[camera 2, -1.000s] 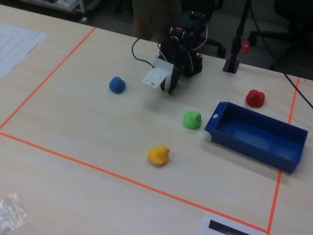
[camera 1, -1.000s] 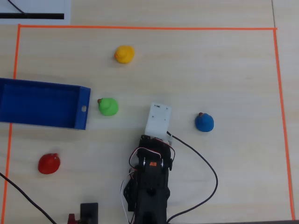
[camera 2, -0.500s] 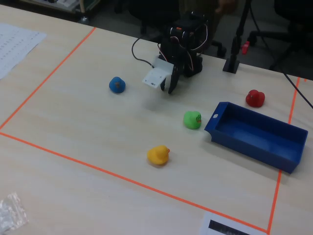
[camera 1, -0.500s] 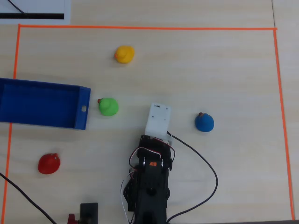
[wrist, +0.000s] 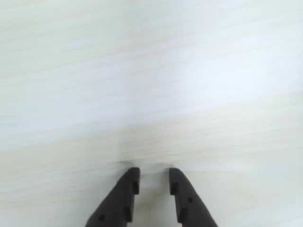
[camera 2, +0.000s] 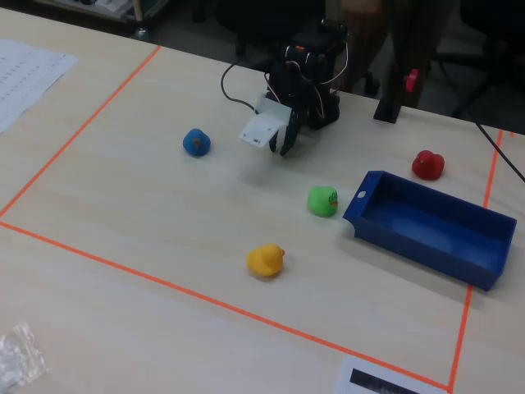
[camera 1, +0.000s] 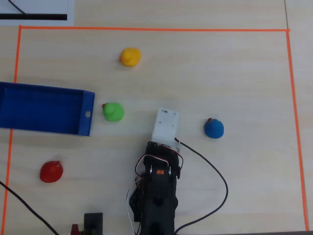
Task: Grasp blue duck and put it into box.
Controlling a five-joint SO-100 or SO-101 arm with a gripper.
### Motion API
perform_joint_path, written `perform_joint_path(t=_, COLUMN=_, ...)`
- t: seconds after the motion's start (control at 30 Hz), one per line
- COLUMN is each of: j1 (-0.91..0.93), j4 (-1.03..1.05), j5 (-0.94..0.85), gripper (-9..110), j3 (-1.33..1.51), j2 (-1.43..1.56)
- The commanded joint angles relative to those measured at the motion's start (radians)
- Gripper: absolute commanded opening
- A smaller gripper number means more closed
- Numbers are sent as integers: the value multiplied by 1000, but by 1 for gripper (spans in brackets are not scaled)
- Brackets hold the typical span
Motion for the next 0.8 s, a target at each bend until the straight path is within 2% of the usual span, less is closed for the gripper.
perform_joint_path(t=0.0, j1=6, j4=14, j5=-5, gripper=4, j3=-5, j2=-12)
perform_joint_path(t=0.13, j1=5, j4=14, j5=5, gripper=1, j3=-5, j2=-12)
perform_joint_path(t=0.2, j1=6, j4=2, j5=-6, gripper=9, j3=-5, j2=-12)
perform_joint_path(t=0.27, j1=66, j4=-109, j5=-5, gripper=17, j3=-34, j2=-57)
perform_joint_path(t=0.37, j1=227, j4=-258, j5=-8, gripper=23, j3=-299, j2=-373)
perform_joint_path(t=0.57, j1=512, j4=-298, j5=-9, gripper=30, j3=-900, j2=-770)
perform_joint_path(t=0.67, j1=650, j4=-364, j5=-31, gripper=32, j3=-1054, j2=-862)
perform_joint_path(t=0.77, j1=758, j4=-462, j5=-61, gripper=33, j3=-1088, j2=-914)
